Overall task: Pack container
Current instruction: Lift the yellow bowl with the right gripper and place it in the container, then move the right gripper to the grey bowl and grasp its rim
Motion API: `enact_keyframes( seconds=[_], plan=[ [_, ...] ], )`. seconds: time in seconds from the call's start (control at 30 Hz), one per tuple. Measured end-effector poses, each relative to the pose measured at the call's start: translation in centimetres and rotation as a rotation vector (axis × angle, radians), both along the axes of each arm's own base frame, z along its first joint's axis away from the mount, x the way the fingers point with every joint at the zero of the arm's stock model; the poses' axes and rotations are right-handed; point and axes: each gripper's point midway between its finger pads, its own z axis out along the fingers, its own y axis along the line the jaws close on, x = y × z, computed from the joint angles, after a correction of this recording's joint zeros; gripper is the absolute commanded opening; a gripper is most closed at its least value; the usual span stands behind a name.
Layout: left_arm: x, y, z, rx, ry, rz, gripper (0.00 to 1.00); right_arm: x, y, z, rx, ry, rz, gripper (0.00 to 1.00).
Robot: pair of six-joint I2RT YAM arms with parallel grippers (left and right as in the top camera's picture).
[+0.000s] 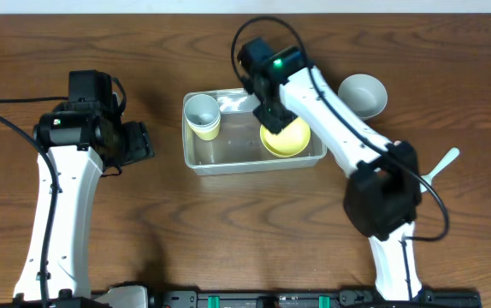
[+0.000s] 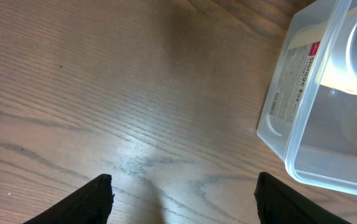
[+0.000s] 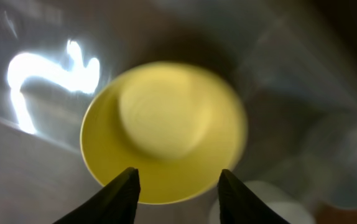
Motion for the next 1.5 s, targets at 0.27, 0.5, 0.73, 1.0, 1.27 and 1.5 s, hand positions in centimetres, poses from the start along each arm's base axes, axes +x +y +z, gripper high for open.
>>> enact_keyframes(
  seconds=[0.27,0.5,0.73,1.0,1.27,1.5],
  plan=[
    [0.0,0.0,0.0,0.001,0.0,0.0,0.74,4.0,-10.0,14.4,0.216,-0.343,-0.342,0.52],
    [0.0,0.0,0.0,0.001,0.0,0.0,0.74,4.6,-17.3,8.2,0.203,-0.134,-0.542,0.52],
    [0.0,0.0,0.0,0.0,0.0,0.0,0.74,4.7,-16.0,-1.7,0.161,0.11,-0.548,0.54],
    [0.0,0.0,0.0,0.001,0.002,0.0,0.74,4.3,-15.0,-5.6,0.138,0.198,-0.537,0.5],
    [0.0,0.0,0.0,0.001,0.002,0.0,0.74,4.6,-15.0,-8.0,0.128,0.222,-0.539,0.38],
    [0.0,0.0,0.0,0.001,0.002,0.0,0.74,4.7,-15.2,-8.0,0.114,0.214,-0.545,0.35]
  ],
)
